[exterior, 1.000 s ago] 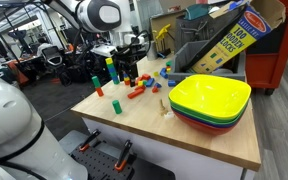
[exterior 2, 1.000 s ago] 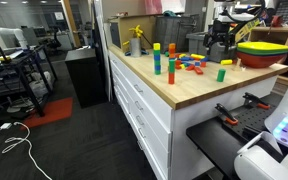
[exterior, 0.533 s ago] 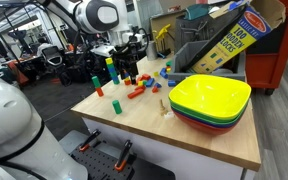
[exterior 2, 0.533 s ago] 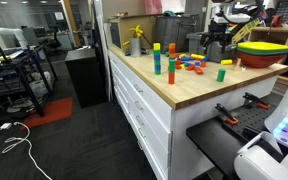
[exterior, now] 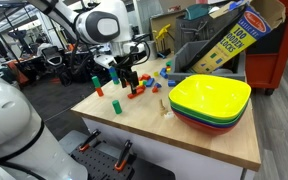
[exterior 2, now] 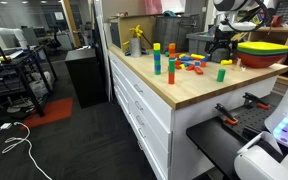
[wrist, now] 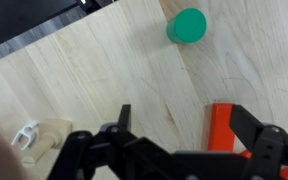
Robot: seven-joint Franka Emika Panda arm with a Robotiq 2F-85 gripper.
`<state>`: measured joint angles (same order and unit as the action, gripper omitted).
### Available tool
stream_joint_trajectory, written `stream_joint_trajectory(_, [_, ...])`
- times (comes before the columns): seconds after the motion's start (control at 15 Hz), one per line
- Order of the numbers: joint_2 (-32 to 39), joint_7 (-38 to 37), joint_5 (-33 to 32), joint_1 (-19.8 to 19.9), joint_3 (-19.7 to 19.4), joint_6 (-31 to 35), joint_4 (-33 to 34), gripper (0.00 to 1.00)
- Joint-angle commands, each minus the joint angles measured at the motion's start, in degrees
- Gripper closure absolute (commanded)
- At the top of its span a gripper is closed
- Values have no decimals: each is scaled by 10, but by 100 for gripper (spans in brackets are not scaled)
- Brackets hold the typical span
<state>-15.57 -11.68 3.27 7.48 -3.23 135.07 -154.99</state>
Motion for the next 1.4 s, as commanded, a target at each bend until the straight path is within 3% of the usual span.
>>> stream_joint_trajectory(0.0, [-29, -9, 1, 2, -2, 47, -57, 0])
stream_joint_trajectory(0.73, [-16, 2, 13, 0, -5, 57, -39, 0])
stream_joint_trajectory(1.33, [-35, 28, -11, -7, -2, -111, -38, 0])
